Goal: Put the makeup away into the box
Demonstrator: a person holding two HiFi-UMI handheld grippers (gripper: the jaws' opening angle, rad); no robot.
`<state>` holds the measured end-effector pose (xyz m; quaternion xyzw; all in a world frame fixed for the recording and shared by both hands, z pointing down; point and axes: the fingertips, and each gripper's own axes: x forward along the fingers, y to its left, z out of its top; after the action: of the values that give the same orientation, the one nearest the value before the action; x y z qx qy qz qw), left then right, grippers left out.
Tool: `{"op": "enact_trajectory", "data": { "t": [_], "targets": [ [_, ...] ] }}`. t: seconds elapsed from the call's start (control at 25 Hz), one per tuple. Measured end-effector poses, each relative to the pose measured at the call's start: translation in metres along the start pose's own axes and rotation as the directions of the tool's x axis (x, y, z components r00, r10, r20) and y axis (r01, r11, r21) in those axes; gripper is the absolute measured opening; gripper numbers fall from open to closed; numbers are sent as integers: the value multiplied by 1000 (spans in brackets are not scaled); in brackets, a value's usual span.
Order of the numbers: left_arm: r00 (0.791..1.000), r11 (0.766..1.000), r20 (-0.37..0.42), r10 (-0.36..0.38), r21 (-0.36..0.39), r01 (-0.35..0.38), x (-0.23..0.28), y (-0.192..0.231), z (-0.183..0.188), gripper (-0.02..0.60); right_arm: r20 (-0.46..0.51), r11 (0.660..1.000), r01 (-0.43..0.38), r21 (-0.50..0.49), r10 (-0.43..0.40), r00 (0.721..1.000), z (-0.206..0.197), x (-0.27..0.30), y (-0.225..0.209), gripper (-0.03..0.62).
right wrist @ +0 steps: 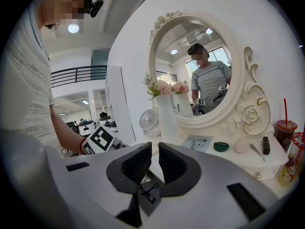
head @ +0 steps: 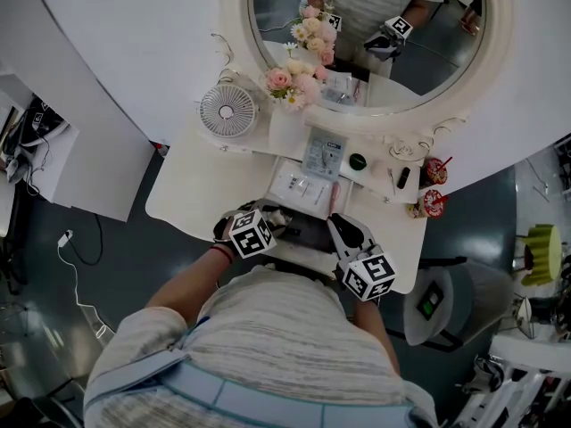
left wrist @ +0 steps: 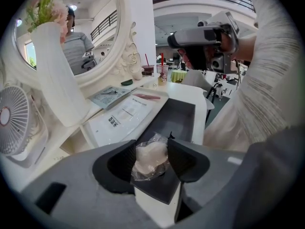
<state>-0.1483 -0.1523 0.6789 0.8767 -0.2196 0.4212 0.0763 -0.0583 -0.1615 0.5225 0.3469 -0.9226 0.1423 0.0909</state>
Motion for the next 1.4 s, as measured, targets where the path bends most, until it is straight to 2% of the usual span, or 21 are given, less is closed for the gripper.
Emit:
{"op": "enact_trajectory", "data": {
  "t": [0.6, 1.04, 1.4],
  "targets": [
    [1000, 1000, 26, 10, 6, -10, -4, 8, 8, 272, 7, 1000, 15, 12, -15, 1000, 0, 1, -6, 11],
    [997, 995, 62, 42, 86, -47, -3, 16, 44, 270, 18, 999, 44, 21, -44, 999, 1, -4, -15, 11],
    [997, 980, 68, 26, 198, -39, 13, 12, 82, 267, 29, 996, 86, 39, -87, 996, -2, -20, -29, 11]
  ]
}}
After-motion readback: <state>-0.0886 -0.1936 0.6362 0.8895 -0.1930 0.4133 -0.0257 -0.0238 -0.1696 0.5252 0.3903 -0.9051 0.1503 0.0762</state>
